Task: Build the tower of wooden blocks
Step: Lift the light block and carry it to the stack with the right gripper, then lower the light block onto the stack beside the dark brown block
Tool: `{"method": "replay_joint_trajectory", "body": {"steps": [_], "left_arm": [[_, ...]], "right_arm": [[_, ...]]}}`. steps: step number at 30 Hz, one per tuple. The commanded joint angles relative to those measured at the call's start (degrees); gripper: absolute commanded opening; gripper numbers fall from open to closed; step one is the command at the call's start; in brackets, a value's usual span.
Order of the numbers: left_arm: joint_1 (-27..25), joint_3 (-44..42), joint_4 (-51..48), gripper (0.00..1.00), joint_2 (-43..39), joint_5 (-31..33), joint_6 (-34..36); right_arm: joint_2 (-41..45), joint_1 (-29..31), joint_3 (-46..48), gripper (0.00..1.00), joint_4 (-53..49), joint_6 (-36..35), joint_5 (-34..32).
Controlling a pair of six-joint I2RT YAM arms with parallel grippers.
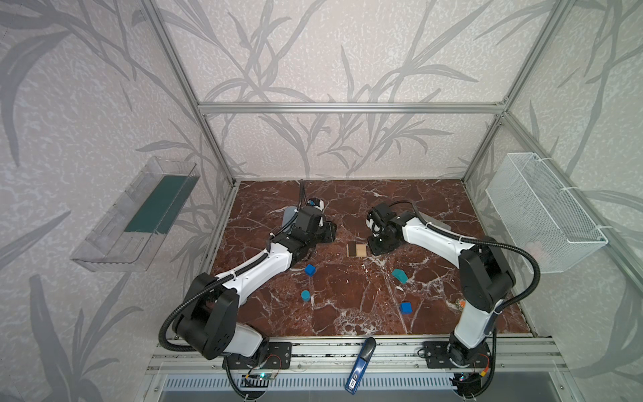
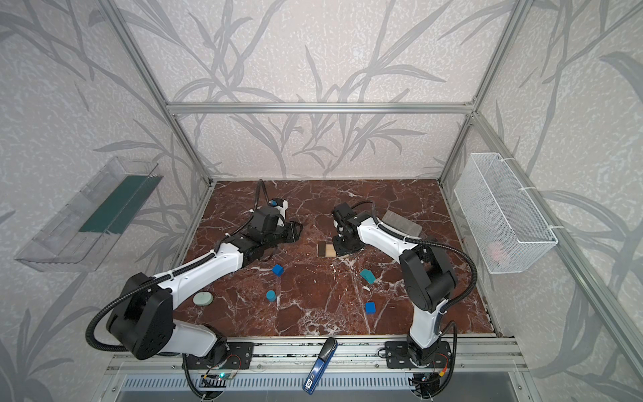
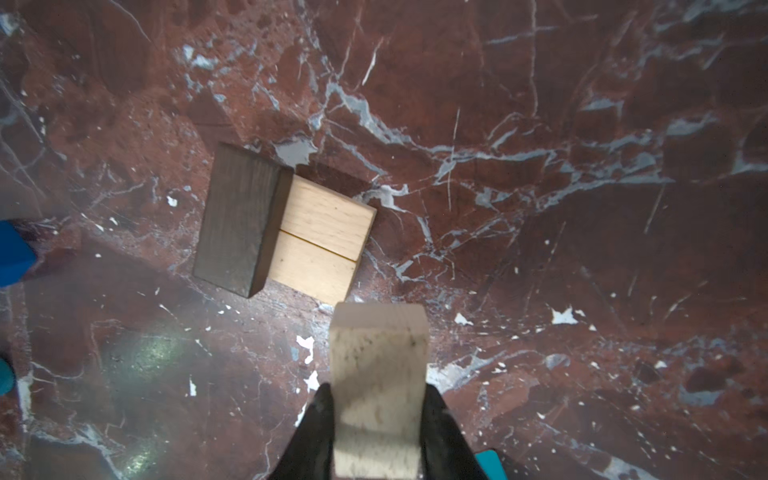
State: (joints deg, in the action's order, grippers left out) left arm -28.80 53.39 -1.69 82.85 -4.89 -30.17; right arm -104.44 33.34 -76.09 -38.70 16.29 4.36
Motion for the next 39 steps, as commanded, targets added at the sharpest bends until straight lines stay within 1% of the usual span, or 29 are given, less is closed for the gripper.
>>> {"method": "replay_joint_trajectory", "body": {"steps": [1, 6, 17, 24, 39], "left_arm": [[0.58, 0.18, 0.59, 0.46, 0.99, -1.27, -0.49], [0.82, 0.15, 0.82, 0.46, 1.44, -1.64, -0.58], [1.40, -0.20, 0.81, 0.46, 0.91, -3.37, -0.32], [1.57, -0.26, 0.99, 0.46, 1.21, -3.88, -0.32], [2.17, -0.57, 0.73, 0.46, 0.74, -4.31, -0.42]], "right_arm": [[-0.19, 0.71, -1.27, 0.18, 2.31, 5.51, 0.74], [-1.56, 1.96, -2.09, 0.18, 4.07, 10.51, -0.67], [-4.97, 2.74, -3.40, 0.17, 6.34, 16.22, -1.90], [-6.46, 2.92, -4.21, 0.19, 7.27, 17.89, -1.99], [-8.50, 2.87, -5.65, 0.21, 7.32, 18.60, -0.76]]}}
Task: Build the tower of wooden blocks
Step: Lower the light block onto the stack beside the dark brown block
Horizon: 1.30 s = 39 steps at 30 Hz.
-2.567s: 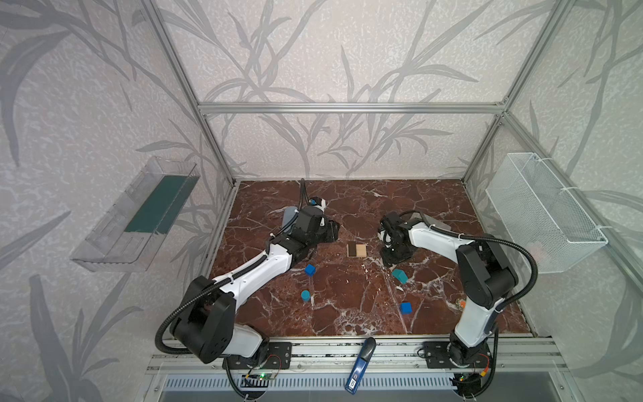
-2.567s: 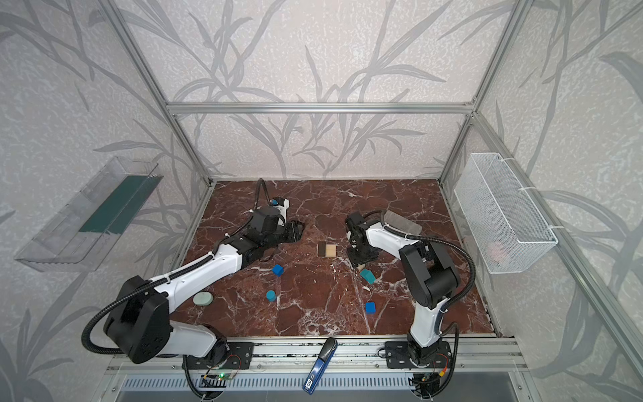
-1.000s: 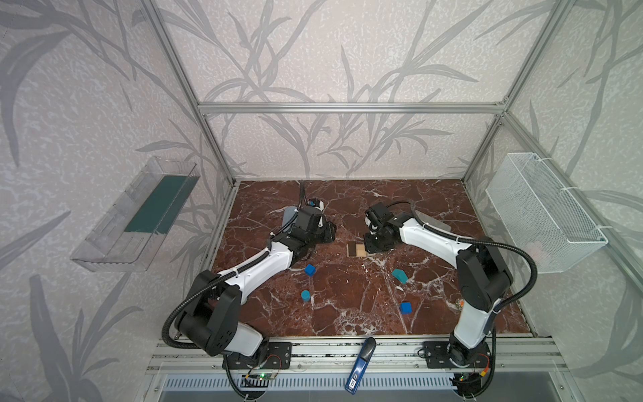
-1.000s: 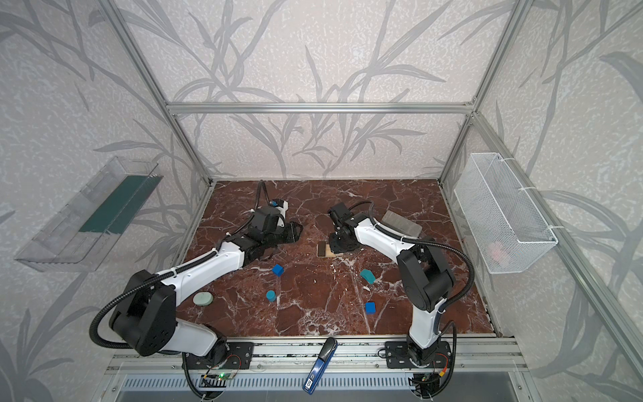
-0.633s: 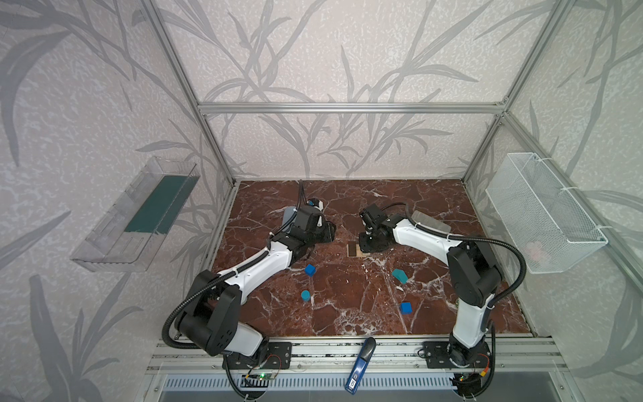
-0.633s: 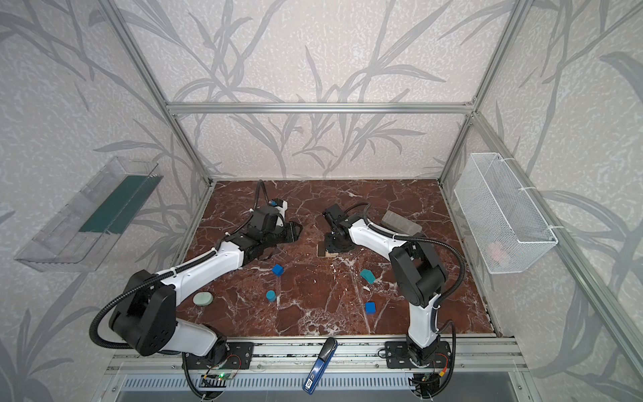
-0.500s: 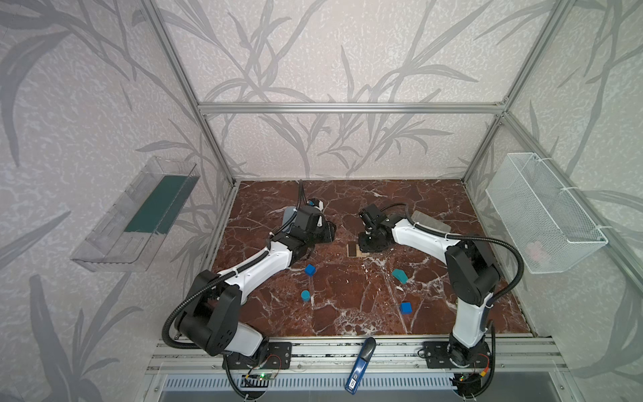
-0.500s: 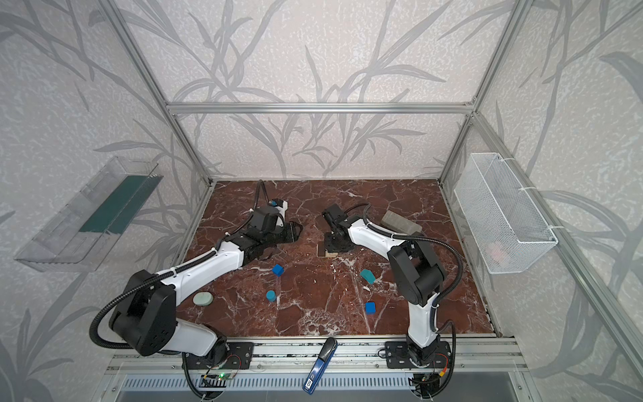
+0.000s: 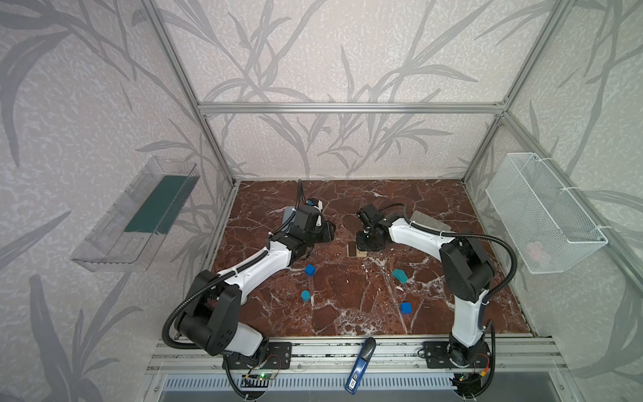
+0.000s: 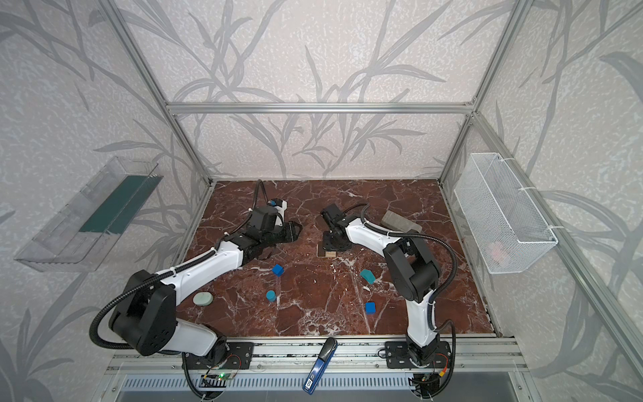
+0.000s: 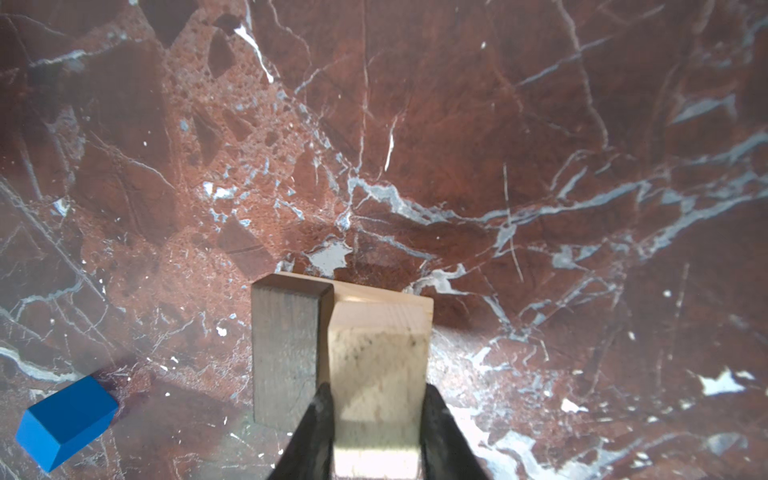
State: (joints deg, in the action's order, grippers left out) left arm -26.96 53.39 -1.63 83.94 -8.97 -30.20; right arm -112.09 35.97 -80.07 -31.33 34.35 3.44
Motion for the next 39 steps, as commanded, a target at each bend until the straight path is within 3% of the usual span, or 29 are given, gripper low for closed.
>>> {"method": "replay_joint_trajectory", "body": {"steps": [1, 39], "left_arm": [[0.33, -0.57, 0.72, 0.46, -0.40, -0.25, -0.40], [0.74, -0.73, 0.66, 0.46, -0.54, -1.15, -0.39]], "right_arm": [[-0.84, 0.30, -1.69, 0.22, -0.09, 0.54, 0.16], [-2.23, 0.35, -2.19, 0.38, -0.13, 0.72, 1.39]]}}
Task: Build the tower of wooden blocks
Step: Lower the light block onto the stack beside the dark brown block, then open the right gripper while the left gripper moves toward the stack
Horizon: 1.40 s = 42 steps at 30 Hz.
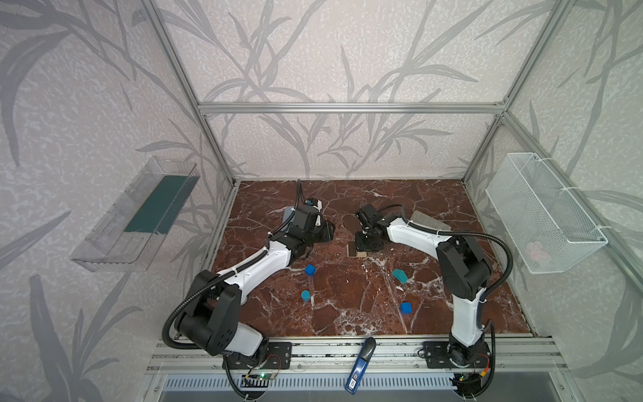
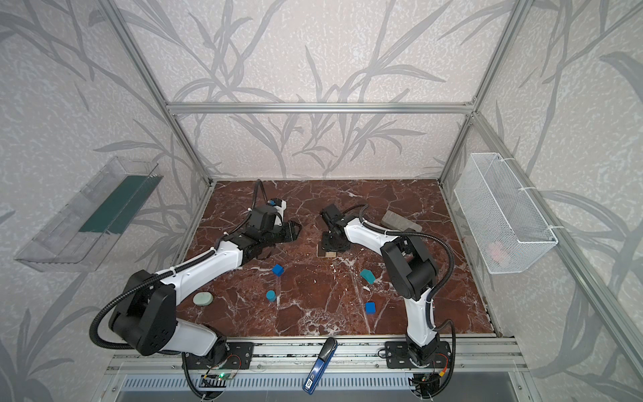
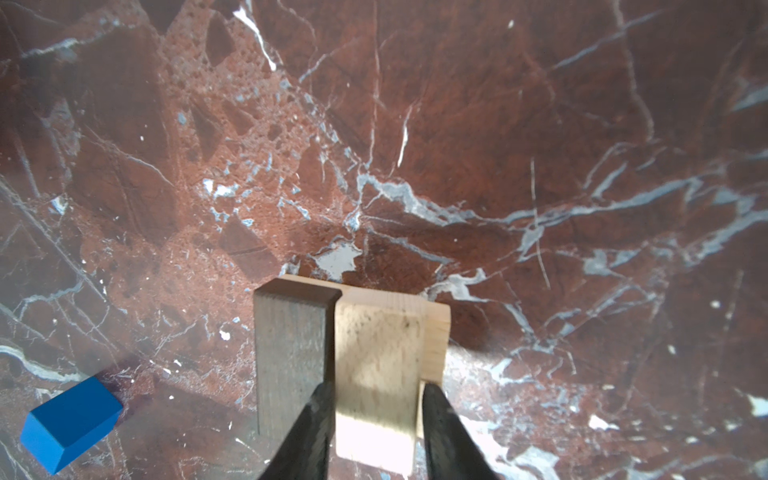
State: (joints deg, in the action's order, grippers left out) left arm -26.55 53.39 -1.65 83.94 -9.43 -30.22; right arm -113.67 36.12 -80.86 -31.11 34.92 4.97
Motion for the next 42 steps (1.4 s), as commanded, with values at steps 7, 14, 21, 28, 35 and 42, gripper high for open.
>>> {"method": "replay_joint_trajectory", "body": {"steps": [7, 14, 21, 28, 35, 42], "left_arm": [[0.30, -0.72, 0.84, 0.46, -0.45, -1.01, -0.39], [0.42, -0.50, 1.34, 0.46, 0.33, -2.73, 0.02], [0.37, -0.14, 2.26, 0.46, 1.89, -4.92, -0.26], [0.34, 3.33, -1.06, 0.42, 6.28, -10.34, -0.10], [0.17, 7.20, -5.48, 0.31, 10.46, -14.67, -0.26], [-0.69, 10.66, -12.70, 0.28, 13.35, -13.07, 1.77]], "right_arm": [[-0.15, 0.26, -1.28, 0.39, -0.37, 0.24, -0.31], [2.97, 0.26, -0.11, 0.40, -0.38, 0.49, -0.91], [7.35, 0.22, 2.25, 0.41, 0.52, 0.59, -1.49], [8.89, -0.25, 4.21, 0.43, 4.74, 0.55, -0.59], [9.31, -2.53, 4.74, 0.42, 9.17, 0.32, 2.73], [11.87, -3.43, 11.62, 0.42, 15.44, 0.48, 4.68]]}}
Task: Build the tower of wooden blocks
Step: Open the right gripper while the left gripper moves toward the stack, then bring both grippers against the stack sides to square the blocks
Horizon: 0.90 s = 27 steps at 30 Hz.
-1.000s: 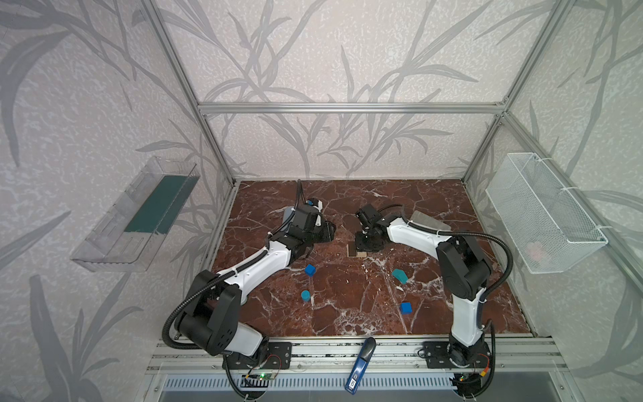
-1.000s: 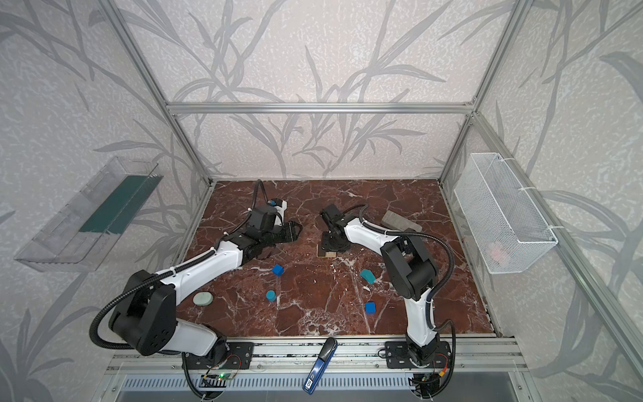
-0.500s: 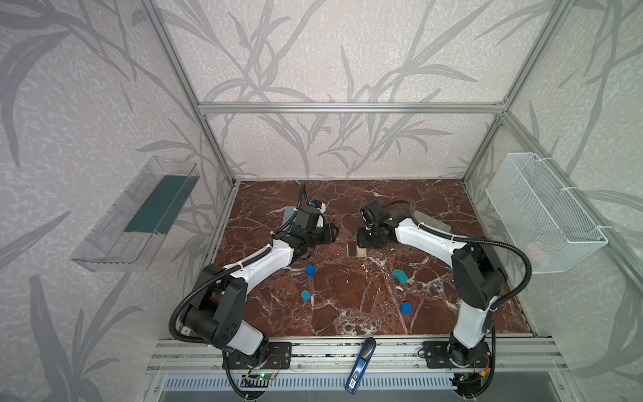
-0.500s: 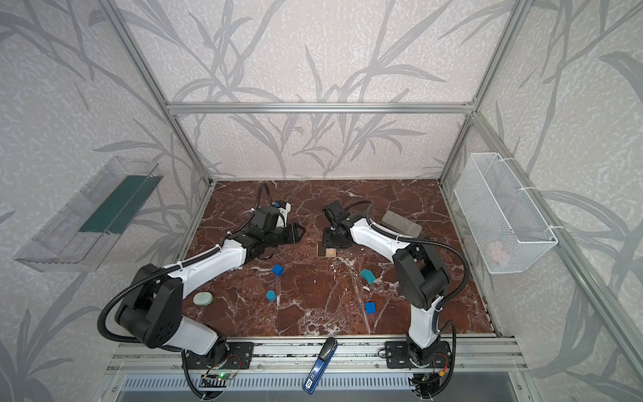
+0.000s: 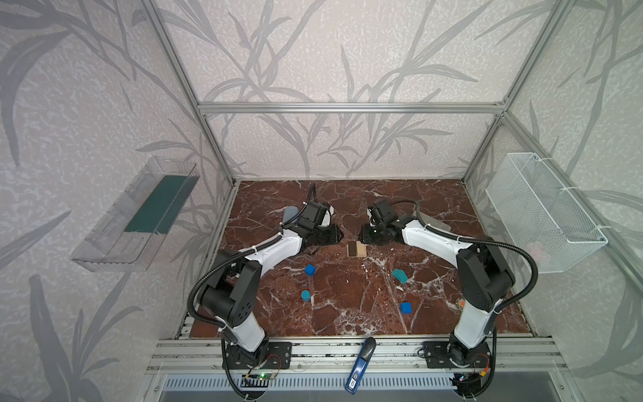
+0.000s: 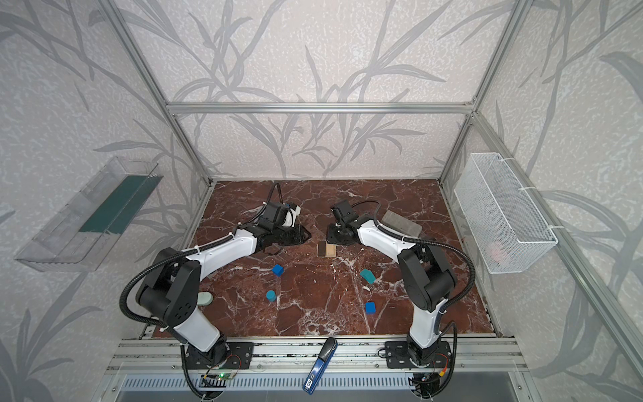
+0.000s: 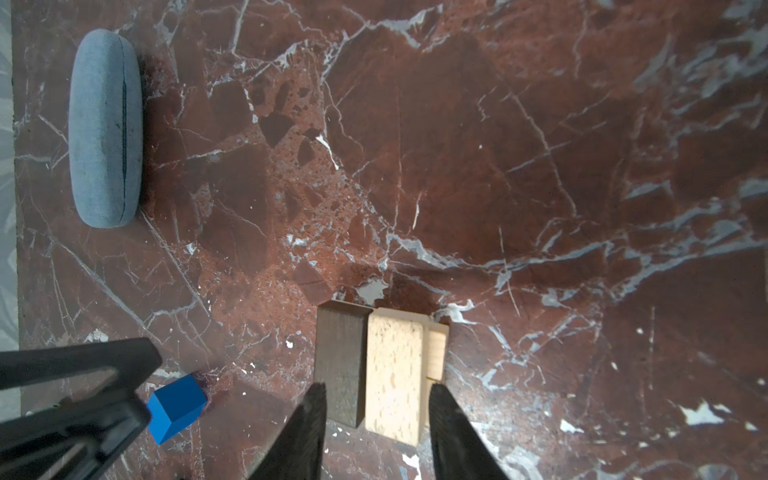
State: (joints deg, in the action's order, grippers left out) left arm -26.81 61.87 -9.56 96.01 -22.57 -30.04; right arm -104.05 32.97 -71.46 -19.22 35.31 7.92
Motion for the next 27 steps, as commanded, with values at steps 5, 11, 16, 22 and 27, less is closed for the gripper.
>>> {"method": "replay_joint_trajectory", "body": {"steps": [5, 11, 16, 22, 27], "left_arm": [[-1.44, 5.83, -10.37, 0.25, 4.00, 0.90, 2.99], [-2.58, 8.07, -11.89, 0.24, 6.64, 2.31, 2.84], [-2.81, 8.96, -12.00, 0.22, 8.04, 2.54, 1.86], [-3.09, 10.02, -11.36, 0.24, 9.90, 1.30, 1.23], [-3.43, 10.58, -11.00, 0.30, 10.82, 0.77, 0.88]], "right_arm": [[2.46, -1.30, 5.63, 0.39, 7.49, 0.55, 4.26], [1.97, -1.90, 8.00, 0.36, 10.72, 0.82, 6.46], [1.59, -2.18, 8.74, 0.36, 11.77, 0.90, 7.11], [1.59, -2.34, 8.88, 0.37, 11.95, 0.90, 7.11], [1.17, -2.48, 8.90, 0.37, 11.98, 2.54, 7.45]]}}
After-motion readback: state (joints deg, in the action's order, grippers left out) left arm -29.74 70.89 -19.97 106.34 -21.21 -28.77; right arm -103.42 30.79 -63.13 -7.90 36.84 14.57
